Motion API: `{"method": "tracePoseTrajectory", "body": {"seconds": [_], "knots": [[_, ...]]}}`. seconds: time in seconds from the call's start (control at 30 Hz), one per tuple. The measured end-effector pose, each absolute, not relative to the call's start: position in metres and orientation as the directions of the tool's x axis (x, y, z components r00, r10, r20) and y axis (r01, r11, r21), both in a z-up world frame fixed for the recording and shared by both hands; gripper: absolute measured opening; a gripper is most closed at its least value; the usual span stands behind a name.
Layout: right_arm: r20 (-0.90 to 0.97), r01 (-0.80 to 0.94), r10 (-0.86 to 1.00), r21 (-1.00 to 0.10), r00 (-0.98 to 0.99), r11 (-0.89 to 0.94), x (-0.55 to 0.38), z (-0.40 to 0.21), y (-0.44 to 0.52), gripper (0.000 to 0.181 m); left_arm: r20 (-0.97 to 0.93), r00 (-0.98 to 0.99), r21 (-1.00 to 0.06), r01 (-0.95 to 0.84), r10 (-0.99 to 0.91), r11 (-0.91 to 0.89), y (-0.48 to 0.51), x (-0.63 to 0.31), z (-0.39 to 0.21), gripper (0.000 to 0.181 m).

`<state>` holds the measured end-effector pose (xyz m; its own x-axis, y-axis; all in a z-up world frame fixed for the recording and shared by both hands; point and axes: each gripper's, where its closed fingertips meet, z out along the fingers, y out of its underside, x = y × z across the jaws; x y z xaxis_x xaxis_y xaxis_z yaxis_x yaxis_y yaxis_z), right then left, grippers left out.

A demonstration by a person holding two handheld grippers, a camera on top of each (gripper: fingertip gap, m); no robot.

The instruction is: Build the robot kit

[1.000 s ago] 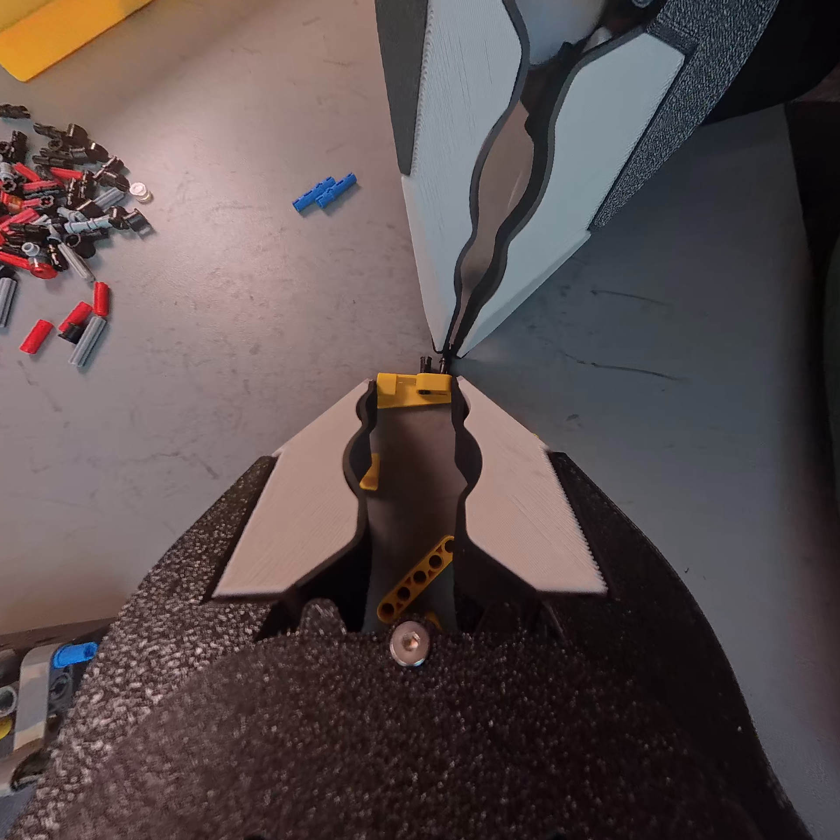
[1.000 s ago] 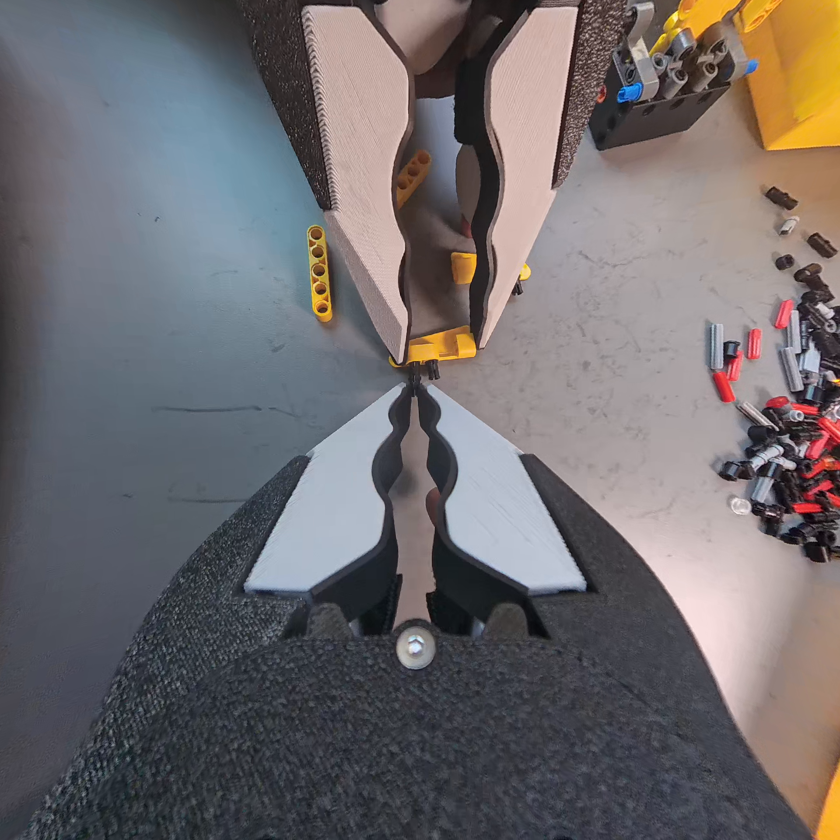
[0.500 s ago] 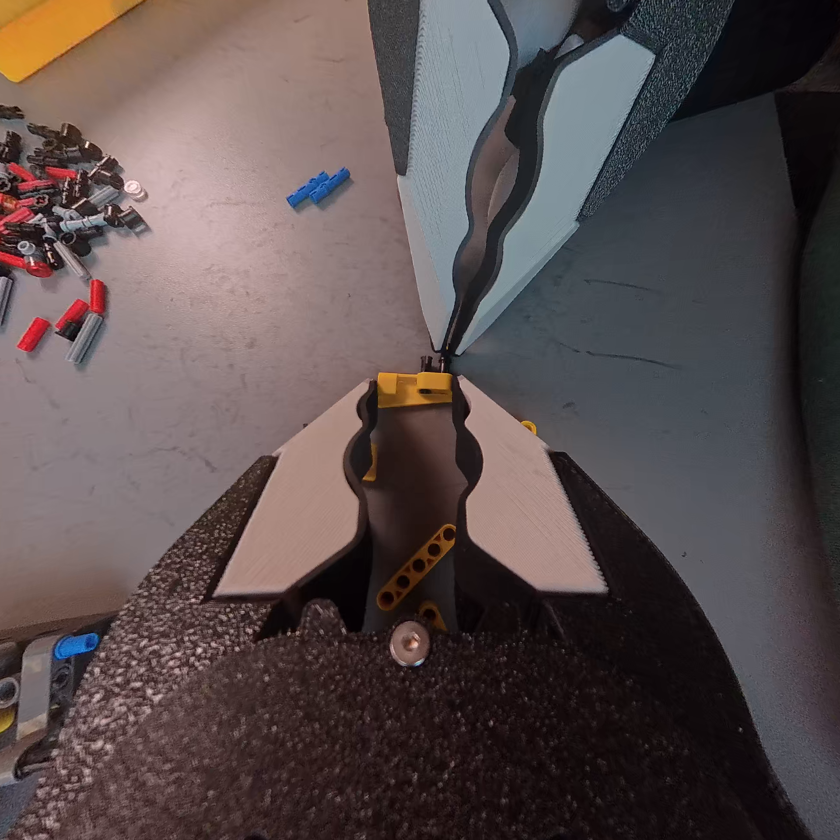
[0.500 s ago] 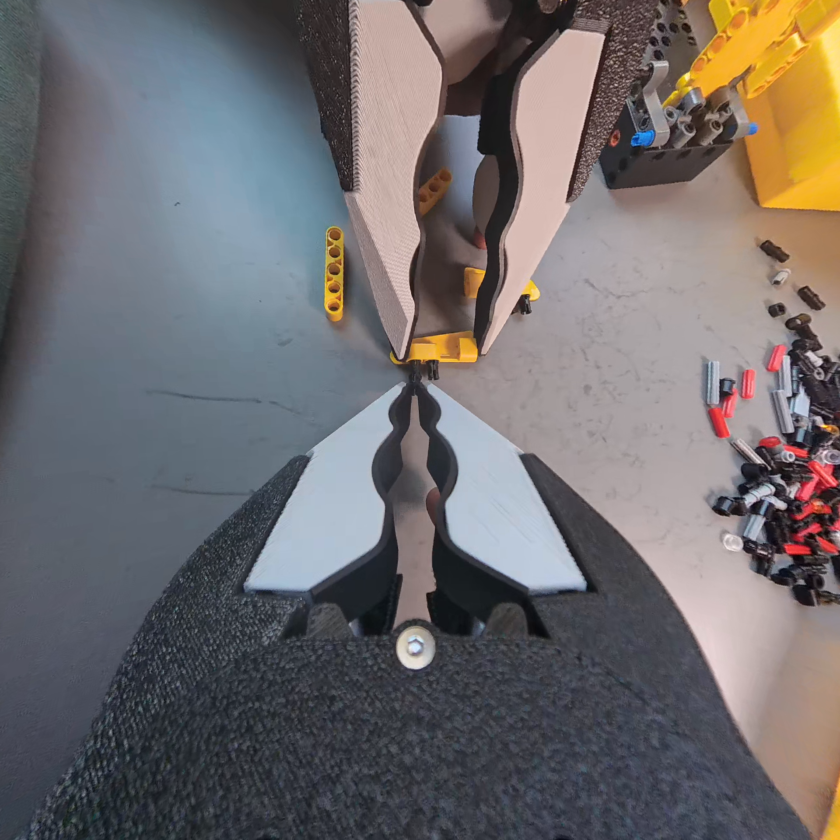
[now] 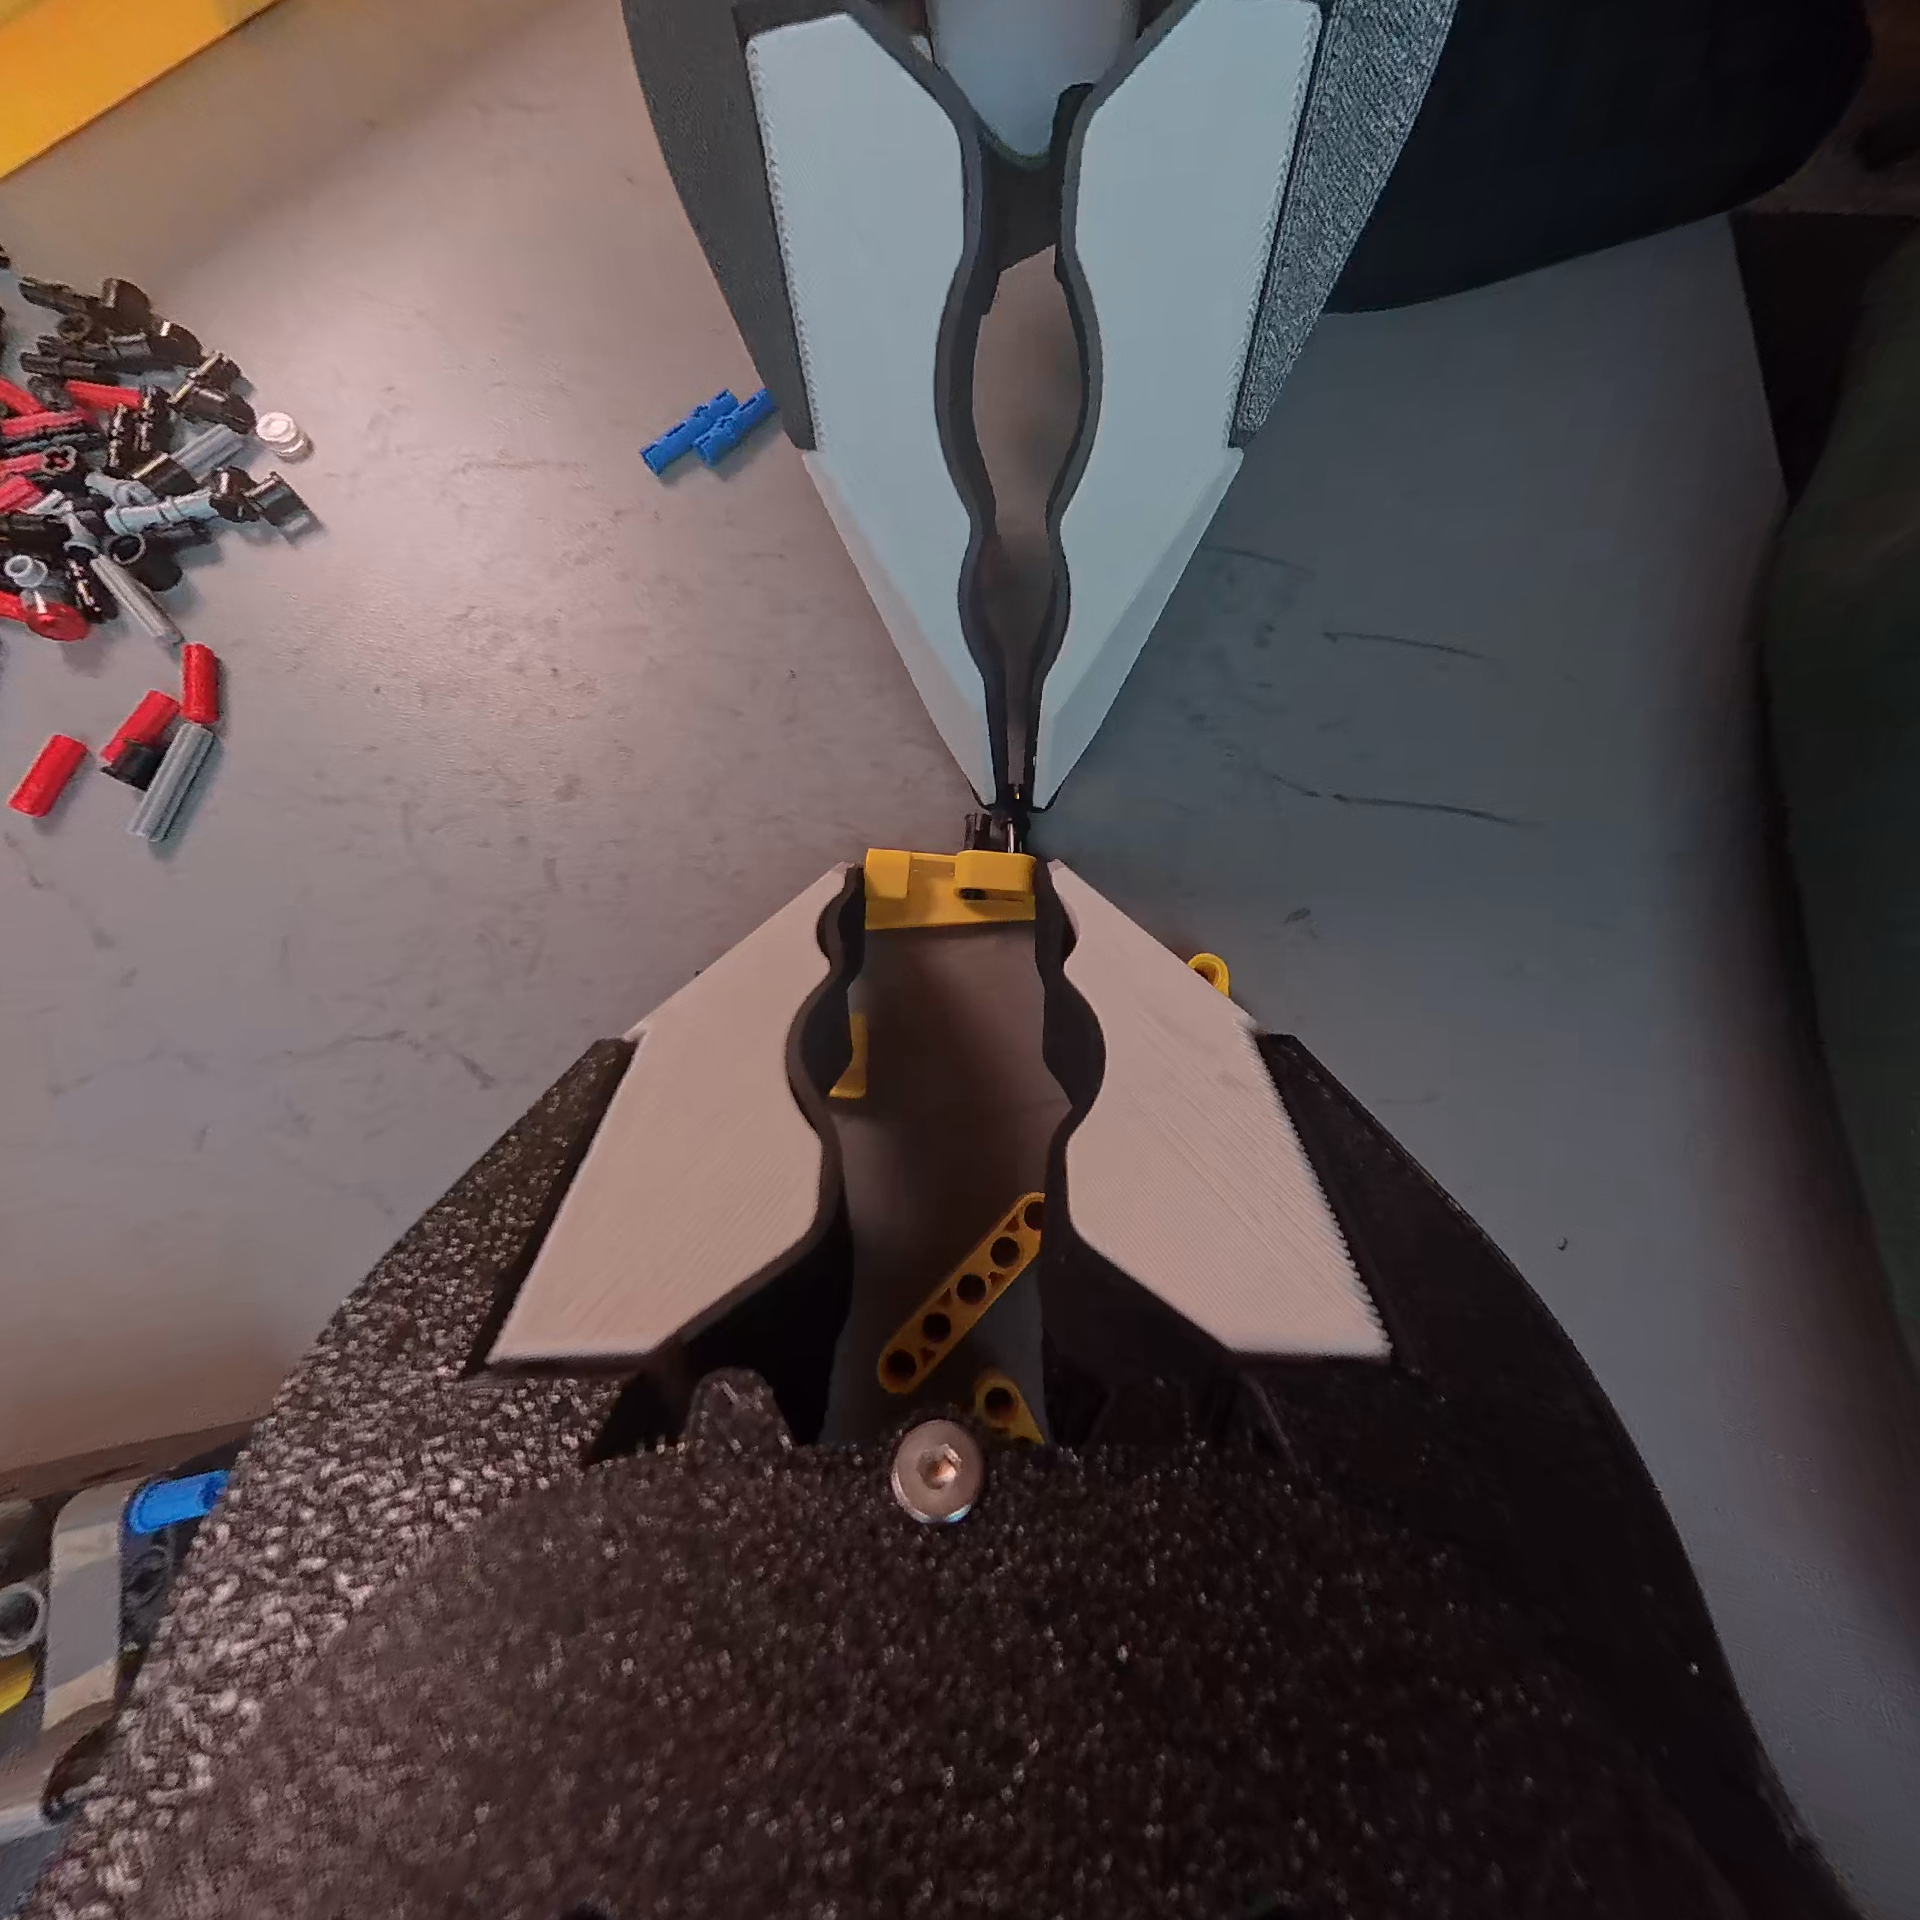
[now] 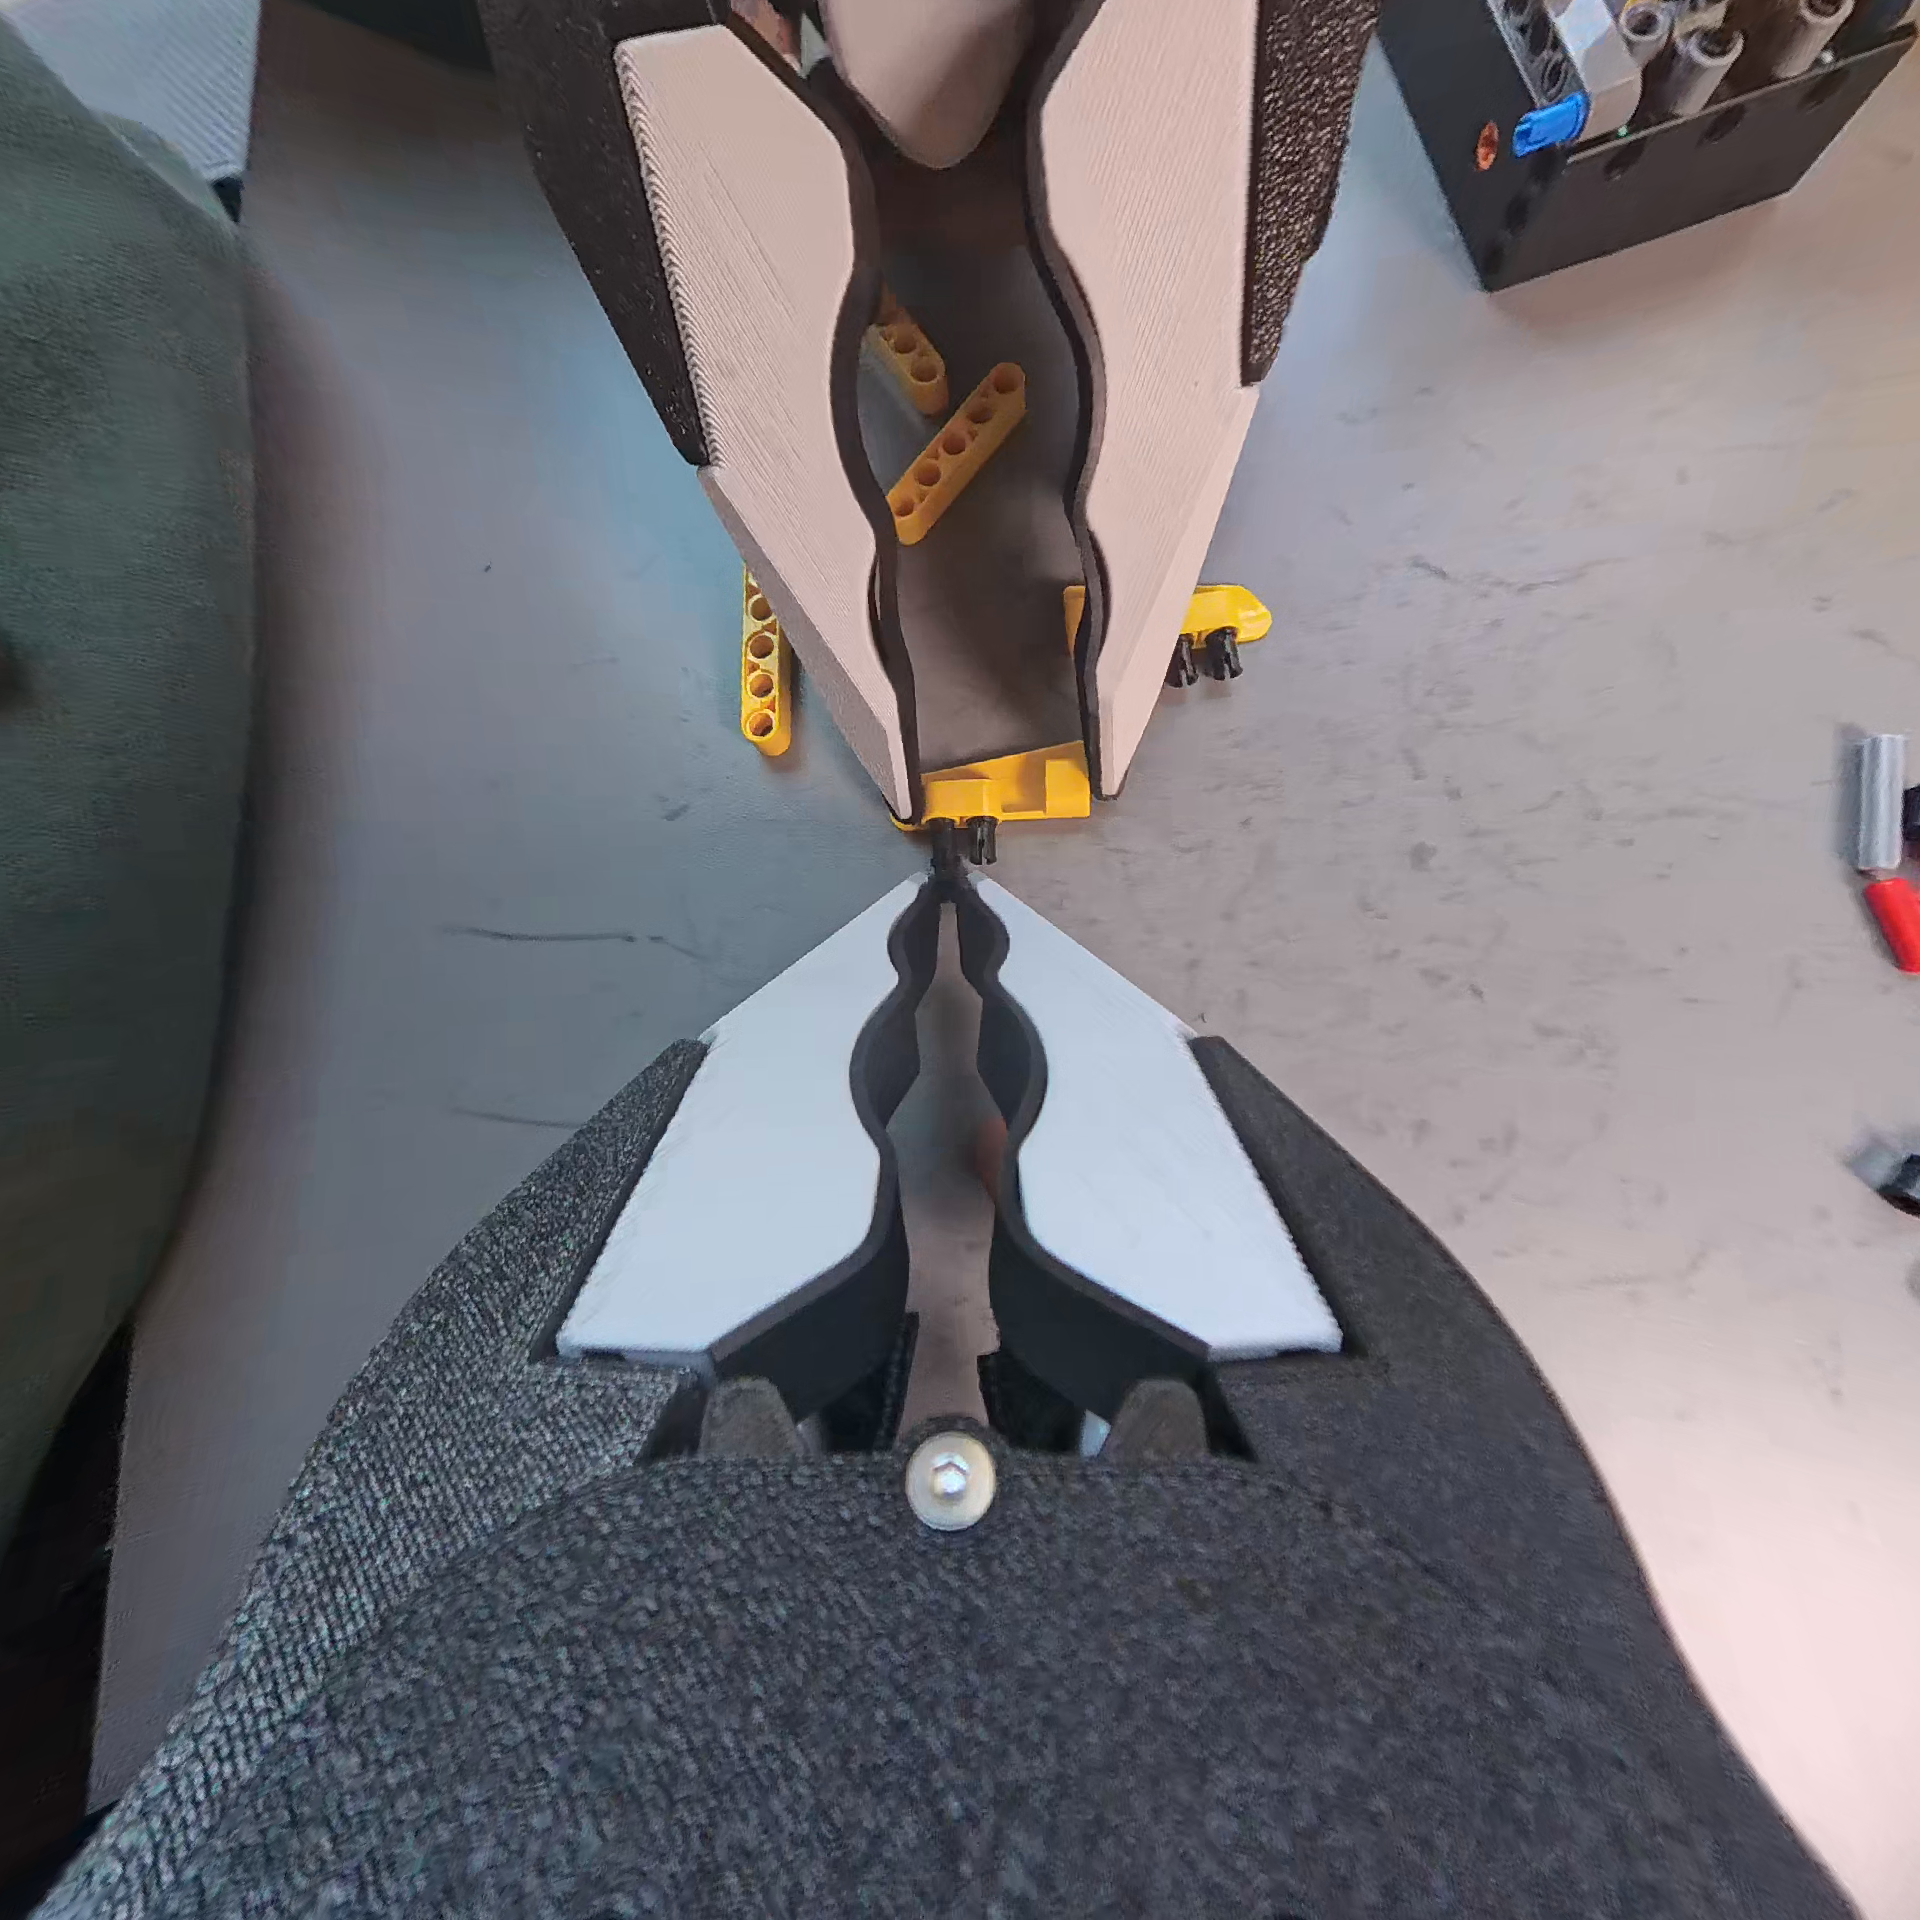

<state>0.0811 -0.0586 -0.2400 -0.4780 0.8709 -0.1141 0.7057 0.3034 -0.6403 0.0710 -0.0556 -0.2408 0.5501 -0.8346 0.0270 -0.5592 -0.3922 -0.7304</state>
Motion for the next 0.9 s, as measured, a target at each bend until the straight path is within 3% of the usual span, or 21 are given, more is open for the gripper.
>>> {"method": "tracePoseTrajectory", "body": {"seconds": [0.6,0.9], "knots": [[-0.146,0.794,0.832,-0.424,-0.536,0.437,0.0827,-0.2416,-0.061,0.002,0.026,0.548,-0.732,-0.559,-0.836,-0.389,-0.0563,0.0719,-0.2408,0.032],[-0.231,0.864,0.859,-0.344,-0.457,0.367,0.0822,-0.242,-0.061,0.002,0.019,0.549,-0.733,-0.56,-0.835,-0.385,-0.0561,0.0719,-0.2406,0.031]]}}
